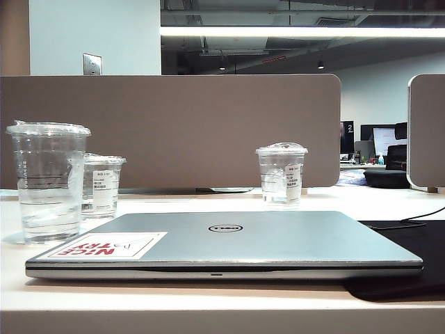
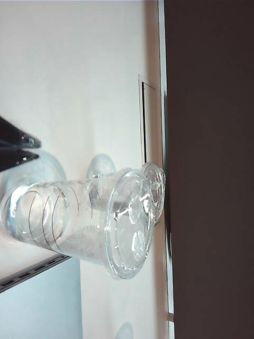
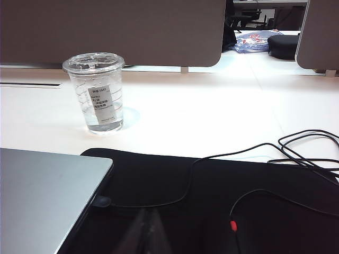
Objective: Pick up the coffee cup on the middle and place it on the left side of the laptop.
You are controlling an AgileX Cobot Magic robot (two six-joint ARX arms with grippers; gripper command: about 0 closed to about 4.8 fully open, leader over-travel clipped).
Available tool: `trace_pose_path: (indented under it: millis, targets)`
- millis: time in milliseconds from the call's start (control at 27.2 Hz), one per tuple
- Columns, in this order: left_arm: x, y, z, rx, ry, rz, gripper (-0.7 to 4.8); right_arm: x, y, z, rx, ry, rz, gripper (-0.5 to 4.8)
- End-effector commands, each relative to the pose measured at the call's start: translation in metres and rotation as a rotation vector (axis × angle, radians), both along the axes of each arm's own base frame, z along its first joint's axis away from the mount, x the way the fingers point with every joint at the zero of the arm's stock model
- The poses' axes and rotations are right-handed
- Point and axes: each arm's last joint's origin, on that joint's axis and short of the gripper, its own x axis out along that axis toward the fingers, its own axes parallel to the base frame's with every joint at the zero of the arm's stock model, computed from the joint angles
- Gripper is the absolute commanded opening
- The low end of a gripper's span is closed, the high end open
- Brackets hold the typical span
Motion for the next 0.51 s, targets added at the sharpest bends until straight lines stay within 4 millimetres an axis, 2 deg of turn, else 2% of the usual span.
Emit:
trace_pose_path:
  millis: [37, 294, 514]
  targets:
    - [-0.0002, 0.0007, 0.0023, -0.006, -0.016, 0.02, -0.05, 0.0002, -0.0001, 0.0005, 0.003, -0.015, -0.002, -0.05]
    - [-0.0002, 0.0005, 0.0025, -0.006, -0.016, 0.015, -0.04, 0.0002, -0.0007, 0.0006, 0.003, -0.016, -0.007, -0.05]
    - [-0.0002, 0.0005, 0.0014, -0.024, -0.004, 0.014, -0.04, 0.0006, -0.0091, 0.0005, 0.002, -0.016, -0.094, -0.05]
